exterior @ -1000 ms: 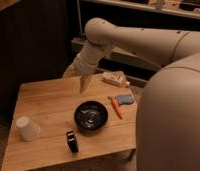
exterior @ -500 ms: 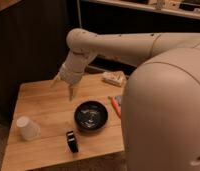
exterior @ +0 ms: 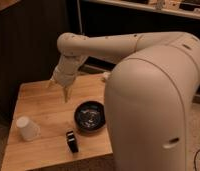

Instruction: Place the ceramic cup over the eraser

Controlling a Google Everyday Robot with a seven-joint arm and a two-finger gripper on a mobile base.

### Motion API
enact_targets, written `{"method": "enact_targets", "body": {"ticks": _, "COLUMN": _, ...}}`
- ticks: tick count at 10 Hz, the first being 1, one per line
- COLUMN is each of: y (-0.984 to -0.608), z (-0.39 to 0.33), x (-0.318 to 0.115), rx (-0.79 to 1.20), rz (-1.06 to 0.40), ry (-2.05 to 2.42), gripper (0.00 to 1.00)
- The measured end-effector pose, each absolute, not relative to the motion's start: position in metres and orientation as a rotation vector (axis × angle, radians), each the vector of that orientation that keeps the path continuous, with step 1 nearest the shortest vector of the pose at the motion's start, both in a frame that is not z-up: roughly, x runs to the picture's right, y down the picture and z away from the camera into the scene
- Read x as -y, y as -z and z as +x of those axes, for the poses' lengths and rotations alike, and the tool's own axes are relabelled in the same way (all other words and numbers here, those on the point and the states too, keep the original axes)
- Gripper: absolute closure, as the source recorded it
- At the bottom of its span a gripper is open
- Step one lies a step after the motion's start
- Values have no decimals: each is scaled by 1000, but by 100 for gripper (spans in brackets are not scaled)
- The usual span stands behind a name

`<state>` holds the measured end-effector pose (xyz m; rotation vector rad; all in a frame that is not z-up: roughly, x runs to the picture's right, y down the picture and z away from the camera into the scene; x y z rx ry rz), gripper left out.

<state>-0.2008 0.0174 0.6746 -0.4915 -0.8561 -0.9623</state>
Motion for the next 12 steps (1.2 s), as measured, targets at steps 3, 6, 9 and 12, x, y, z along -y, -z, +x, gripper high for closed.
{"method": "enact_targets", "body": {"ticks": 3, "y": -697, "z": -230, "x": -24, "rx": 871, "rz": -537, "ry": 991, "gripper": 35}}
{"method": "enact_targets", "body": {"ticks": 6, "y": -714, "z": -251, "x": -35, "rx": 909, "rz": -576, "ry": 1014, "gripper": 35}}
{"method": "enact_targets", "body": {"ticks": 9, "y": -720, "z": -271, "x": -46, "rx": 939, "rz": -603, "ry": 1049, "gripper": 35}}
{"method": "enact_targets", "body": {"ticks": 12, "y": -710, "z": -286, "x": -62, "rx": 959, "rz": -605, "ry": 1092, "gripper": 35}}
